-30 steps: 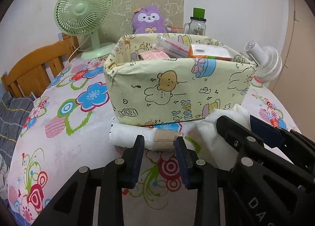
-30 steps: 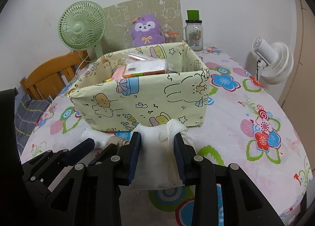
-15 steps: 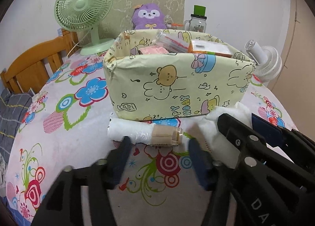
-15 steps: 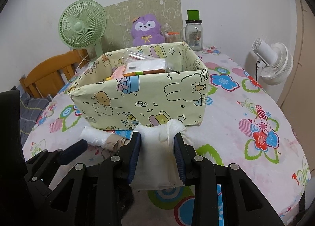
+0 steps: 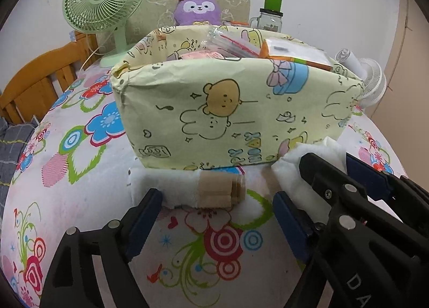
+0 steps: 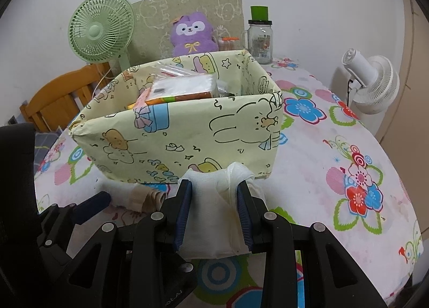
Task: Organize soft objects
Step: 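Close the left tool on the white taped roll while the right tool holds the cloth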
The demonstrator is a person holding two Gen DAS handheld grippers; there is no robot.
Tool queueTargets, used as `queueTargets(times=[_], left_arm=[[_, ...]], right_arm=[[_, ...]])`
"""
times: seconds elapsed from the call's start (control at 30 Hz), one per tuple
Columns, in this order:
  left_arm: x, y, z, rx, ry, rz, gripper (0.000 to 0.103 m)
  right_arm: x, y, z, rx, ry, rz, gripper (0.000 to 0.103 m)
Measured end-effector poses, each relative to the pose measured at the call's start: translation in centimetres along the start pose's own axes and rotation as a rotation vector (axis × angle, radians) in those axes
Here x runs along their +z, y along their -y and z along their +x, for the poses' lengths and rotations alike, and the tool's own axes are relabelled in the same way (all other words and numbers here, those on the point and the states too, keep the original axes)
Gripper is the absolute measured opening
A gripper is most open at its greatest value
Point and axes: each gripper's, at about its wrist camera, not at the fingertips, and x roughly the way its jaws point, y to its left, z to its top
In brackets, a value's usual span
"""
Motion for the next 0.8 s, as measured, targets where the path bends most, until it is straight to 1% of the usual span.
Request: queueTargets(times=[0.13, 0.17, 0.2, 0.23, 0.3, 0.33, 0.37, 0.4, 0.47, 0.5, 0.53, 0.57, 0.63, 0.7, 0.8], left_arm=[[0.2, -0.1, 0.2, 0.007, 0.006, 0.000, 0.087], [0.2, -0.1, 0.2, 0.007, 0.005, -0.001, 0.086], [0.3, -0.2, 0.2, 0.011, 0.007, -0.003, 0.080], [0.2, -0.2, 0.2, 0.020, 0.011, -0.003, 0.076], [0.1, -0.3, 0.2, 0.040, 0.016, 0.003, 0.061], [0.0, -0.4, 0.1, 0.045, 0.017, 0.003, 0.056], [-0.1, -0.6, 0.1, 0.048, 0.016, 0.000, 0.045], [-0.1, -0.8, 0.2, 0.049, 0.012, -0.005, 0.043], [-0.3, -1.1, 0.3, 0.022, -0.003, -0.020, 0.036], [-0.4, -1.1, 0.3, 0.019, -0.002, -0.019, 0.028], [-0.5, -1.1, 0.2, 0.014, -0.004, -0.019, 0.023], [-0.5, -1.1, 0.2, 0.006, -0.006, -0.019, 0.012], [-0.6, -1.0, 0.1, 0.003, -0.008, -0.014, 0.009], [-0.6, -0.9, 0.0, 0.000, -0.007, -0.010, 0.003], [-0.7, -0.8, -0.3, 0.001, -0.001, -0.003, 0.000]], right_arm=[[0.3, -0.1, 0.4, 0.005, -0.001, -0.001, 0.037], [0.4, -0.2, 0.4, 0.005, -0.001, -0.002, 0.037], [0.4, -0.2, 0.5, 0.007, -0.003, -0.003, 0.037], [0.3, -0.3, 0.6, 0.010, -0.006, -0.003, 0.037], [0.2, -0.3, 0.8, 0.015, -0.012, -0.002, 0.037], [0.1, -0.4, 0.8, 0.018, -0.014, -0.002, 0.037], [0.1, -0.4, 0.8, 0.020, -0.016, -0.003, 0.037], [0.0, -0.5, 0.8, 0.021, -0.017, -0.003, 0.037], [-0.1, -0.8, 0.7, 0.030, -0.018, -0.007, 0.037], [-0.1, -0.9, 0.7, 0.032, -0.017, -0.010, 0.037], [-0.2, -0.9, 0.6, 0.035, -0.016, -0.007, 0.037], [-0.2, -0.9, 0.5, 0.035, -0.015, -0.006, 0.037], [-0.3, -0.8, 0.4, 0.031, -0.015, -0.007, 0.037], [-0.4, -0.8, 0.4, 0.030, -0.016, -0.007, 0.037], [-0.6, -0.8, 0.0, 0.028, -0.014, -0.008, 0.037]])
